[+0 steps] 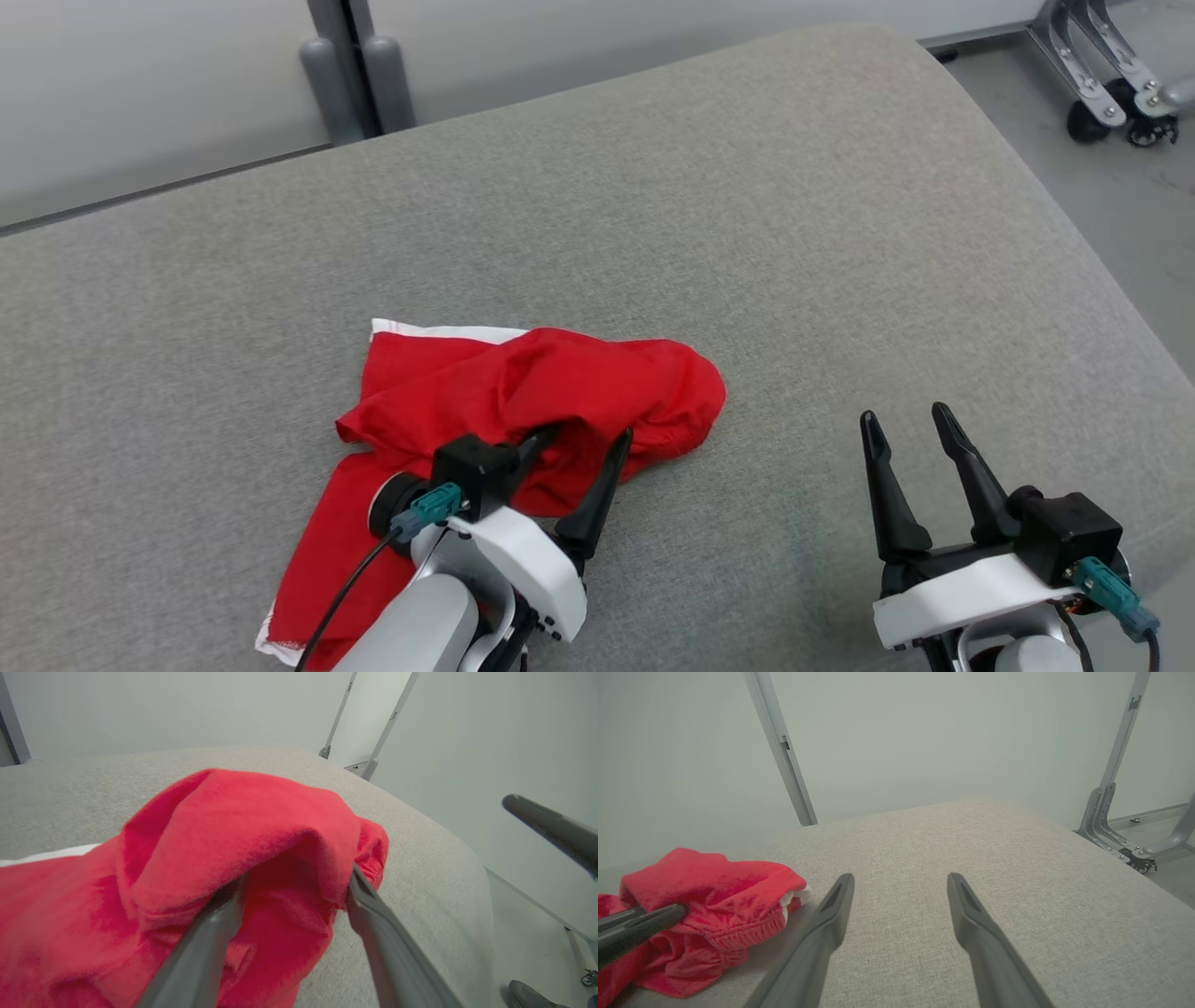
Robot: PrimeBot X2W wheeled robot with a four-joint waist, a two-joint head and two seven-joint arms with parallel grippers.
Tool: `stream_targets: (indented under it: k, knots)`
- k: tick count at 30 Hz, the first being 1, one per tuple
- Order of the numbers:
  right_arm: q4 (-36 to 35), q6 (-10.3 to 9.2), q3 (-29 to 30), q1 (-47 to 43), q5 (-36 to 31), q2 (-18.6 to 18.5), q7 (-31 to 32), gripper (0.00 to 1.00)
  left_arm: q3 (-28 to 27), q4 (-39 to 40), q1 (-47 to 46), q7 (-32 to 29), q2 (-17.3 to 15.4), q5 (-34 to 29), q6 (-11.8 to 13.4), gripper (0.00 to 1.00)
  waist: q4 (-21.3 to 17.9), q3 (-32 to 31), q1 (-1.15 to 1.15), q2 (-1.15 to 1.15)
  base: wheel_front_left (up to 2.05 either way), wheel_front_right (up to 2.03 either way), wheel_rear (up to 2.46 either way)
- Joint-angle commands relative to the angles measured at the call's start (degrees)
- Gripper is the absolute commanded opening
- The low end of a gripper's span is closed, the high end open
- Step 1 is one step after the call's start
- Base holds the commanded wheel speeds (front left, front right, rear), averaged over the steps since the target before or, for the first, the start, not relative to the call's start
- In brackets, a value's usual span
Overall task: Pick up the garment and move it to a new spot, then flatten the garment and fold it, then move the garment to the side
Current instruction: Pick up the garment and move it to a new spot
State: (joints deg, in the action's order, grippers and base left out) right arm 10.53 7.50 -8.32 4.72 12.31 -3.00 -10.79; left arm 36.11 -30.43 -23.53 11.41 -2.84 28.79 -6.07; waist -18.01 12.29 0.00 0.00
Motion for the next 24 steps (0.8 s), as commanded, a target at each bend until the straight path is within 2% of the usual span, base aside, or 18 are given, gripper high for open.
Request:
stream_targets:
  k: [1,3,7,10,16,20,24]
  knots:
    - [0.3,-0.02,-0.1,-0.3,-0.3,-0.2,-0.1,1.0,-0.2,0.3,1.9,1.1,-0.7,0.2,0.0,1.0,3.9,-3.4,0.0,0.0,0.0,0.0,0.0]
    - [0.4,-0.02,-0.2,-0.8,-0.4,-0.1,0.1,1.0,-0.7,1.0,3.6,1.6,-1.3,0.9,0.3,1.0,5.9,-4.8,0.0,0.0,0.0,0.0,0.0]
    - [-0.1,-0.02,0.1,-1.4,-0.8,-0.2,0.7,1.0,-3.5,3.6,7.2,2.8,-3.3,1.4,3.1,1.0,9.7,-7.1,0.0,0.0,0.0,0.0,0.0]
    - [-0.7,-0.02,0.8,-2.1,-1.0,-0.5,1.3,1.0,-7.6,6.2,9.9,3.4,-4.8,2.3,5.7,1.0,12.3,-8.4,0.0,0.0,0.0,0.0,0.0]
    - [-2.5,-0.02,2.5,-3.6,-2.2,-1.2,2.7,1.0,-16.8,10.8,13.7,3.8,-8.3,2.1,8.7,1.0,16.4,-10.3,0.0,0.0,0.0,0.0,0.0]
    - [-3.6,-0.02,3.3,-4.4,-2.4,-1.3,3.8,1.0,-23.8,13.6,16.7,3.7,-10.3,0.2,8.7,1.0,17.7,-11.5,0.0,0.0,0.0,0.0,0.0]
    - [-4.7,-0.02,3.5,-5.3,-2.4,-1.7,4.5,1.0,-27.5,15.0,19.3,3.7,-11.3,-1.3,6.6,1.0,18.1,-12.5,0.0,0.0,0.0,0.0,0.0]
